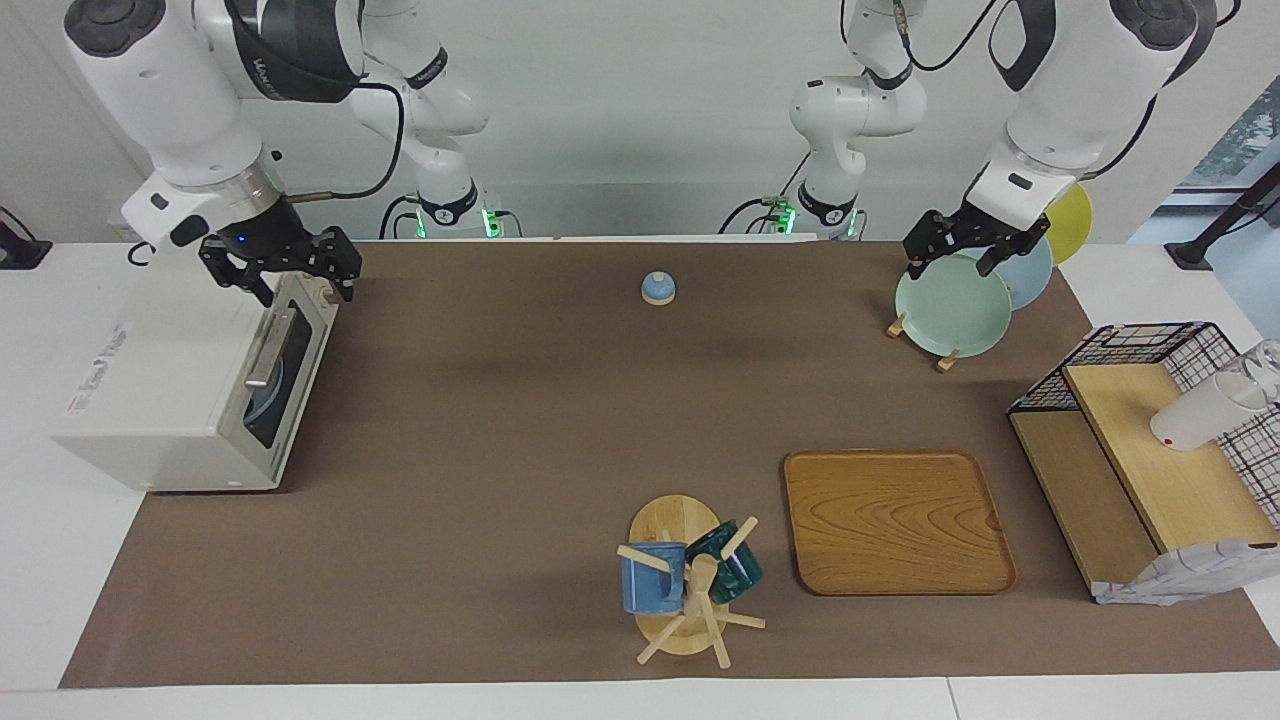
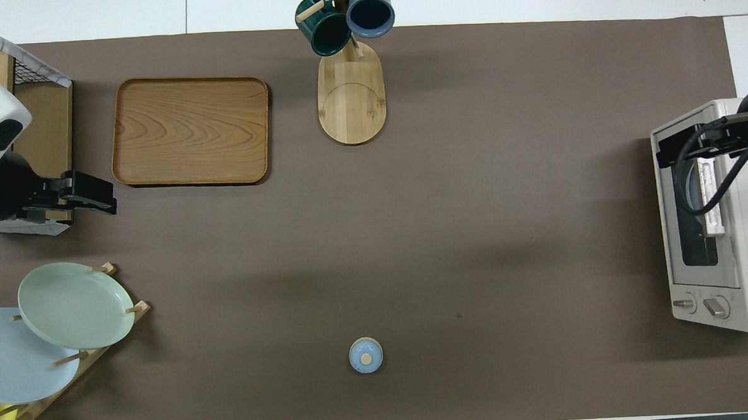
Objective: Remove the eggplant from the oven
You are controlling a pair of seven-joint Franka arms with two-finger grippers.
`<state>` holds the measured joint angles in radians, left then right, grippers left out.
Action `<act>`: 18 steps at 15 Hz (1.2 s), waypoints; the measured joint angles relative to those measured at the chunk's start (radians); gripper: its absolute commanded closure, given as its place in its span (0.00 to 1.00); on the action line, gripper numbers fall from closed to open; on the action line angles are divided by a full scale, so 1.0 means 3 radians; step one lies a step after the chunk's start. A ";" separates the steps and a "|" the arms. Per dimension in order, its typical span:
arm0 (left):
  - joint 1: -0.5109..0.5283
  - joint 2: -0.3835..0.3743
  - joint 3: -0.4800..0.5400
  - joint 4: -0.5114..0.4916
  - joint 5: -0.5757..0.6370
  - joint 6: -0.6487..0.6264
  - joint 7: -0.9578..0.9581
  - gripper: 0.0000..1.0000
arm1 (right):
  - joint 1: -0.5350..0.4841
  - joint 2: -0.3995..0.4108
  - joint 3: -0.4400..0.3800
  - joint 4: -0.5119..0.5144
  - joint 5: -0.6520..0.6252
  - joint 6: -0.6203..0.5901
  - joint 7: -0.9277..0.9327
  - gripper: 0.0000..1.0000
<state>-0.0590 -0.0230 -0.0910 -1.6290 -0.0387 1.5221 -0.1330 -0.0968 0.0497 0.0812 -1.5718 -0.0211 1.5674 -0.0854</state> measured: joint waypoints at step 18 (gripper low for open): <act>0.0000 0.0000 0.0000 0.0000 0.0000 0.0000 0.0000 0.00 | -0.0046 -0.0034 -0.0017 -0.0204 -0.0304 0.0190 -0.0038 1.00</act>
<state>-0.0590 -0.0230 -0.0910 -1.6290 -0.0387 1.5221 -0.1330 -0.1106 0.0395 0.0759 -1.6331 -0.1122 1.6243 -0.0967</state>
